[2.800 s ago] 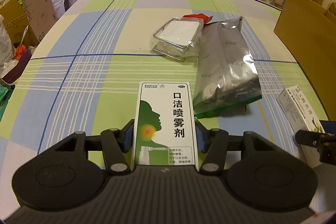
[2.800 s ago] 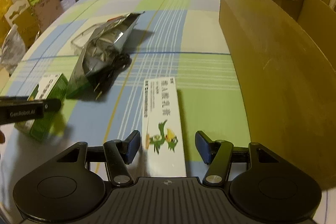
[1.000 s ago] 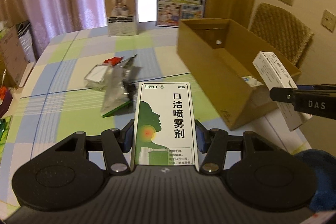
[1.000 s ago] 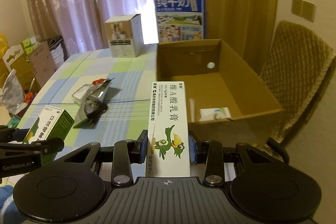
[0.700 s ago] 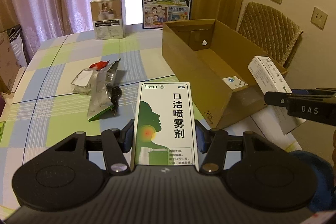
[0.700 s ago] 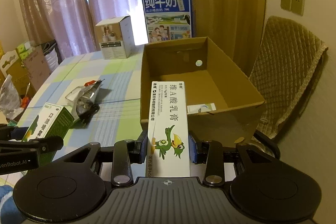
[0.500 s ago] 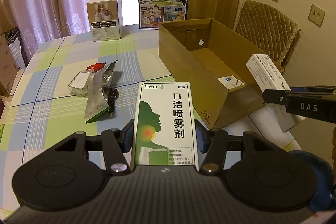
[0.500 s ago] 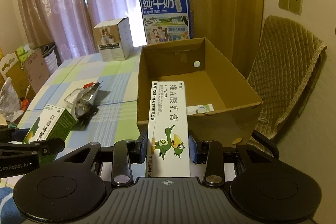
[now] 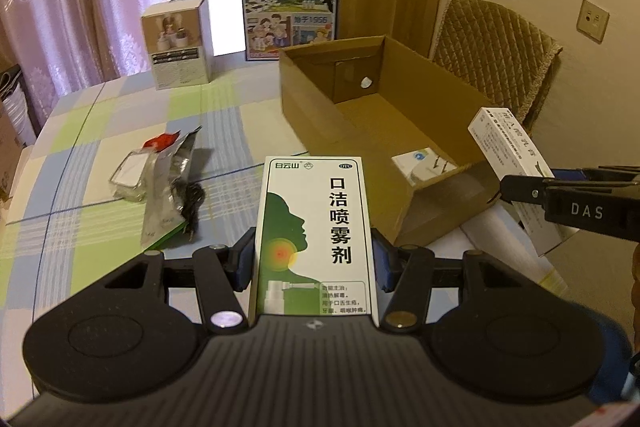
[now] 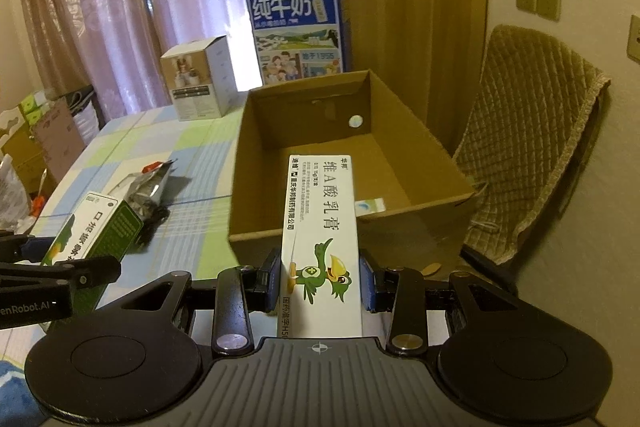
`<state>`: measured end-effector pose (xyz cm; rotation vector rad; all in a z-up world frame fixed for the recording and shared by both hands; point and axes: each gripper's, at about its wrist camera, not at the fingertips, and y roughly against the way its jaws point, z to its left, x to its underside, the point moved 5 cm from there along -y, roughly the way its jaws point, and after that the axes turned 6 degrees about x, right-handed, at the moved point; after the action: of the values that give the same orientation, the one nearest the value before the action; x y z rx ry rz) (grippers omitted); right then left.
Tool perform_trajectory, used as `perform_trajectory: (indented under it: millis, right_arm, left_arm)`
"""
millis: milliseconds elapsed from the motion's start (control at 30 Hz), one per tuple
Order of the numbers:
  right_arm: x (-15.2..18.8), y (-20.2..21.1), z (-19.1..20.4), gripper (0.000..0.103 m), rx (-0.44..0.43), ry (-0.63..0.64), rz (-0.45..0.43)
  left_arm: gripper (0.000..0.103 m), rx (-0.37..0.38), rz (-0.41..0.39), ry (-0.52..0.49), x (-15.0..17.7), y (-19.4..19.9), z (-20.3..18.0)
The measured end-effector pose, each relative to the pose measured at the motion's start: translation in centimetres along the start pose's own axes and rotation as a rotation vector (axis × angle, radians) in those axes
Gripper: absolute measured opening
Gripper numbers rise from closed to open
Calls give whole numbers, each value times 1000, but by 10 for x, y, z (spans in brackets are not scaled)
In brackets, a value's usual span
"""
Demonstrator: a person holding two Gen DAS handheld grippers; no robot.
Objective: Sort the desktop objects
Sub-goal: 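Carry the spray box and cream box over the cardboard box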
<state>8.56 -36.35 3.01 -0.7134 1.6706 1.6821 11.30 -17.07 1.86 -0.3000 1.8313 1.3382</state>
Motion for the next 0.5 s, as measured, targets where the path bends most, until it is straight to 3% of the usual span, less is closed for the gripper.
perform_trajectory:
  millis: [500]
  right_arm:
    - [-42, -13, -37, 35, 42, 5, -48]
  left_arm:
    - [51, 86, -47, -58, -58, -37, -46]
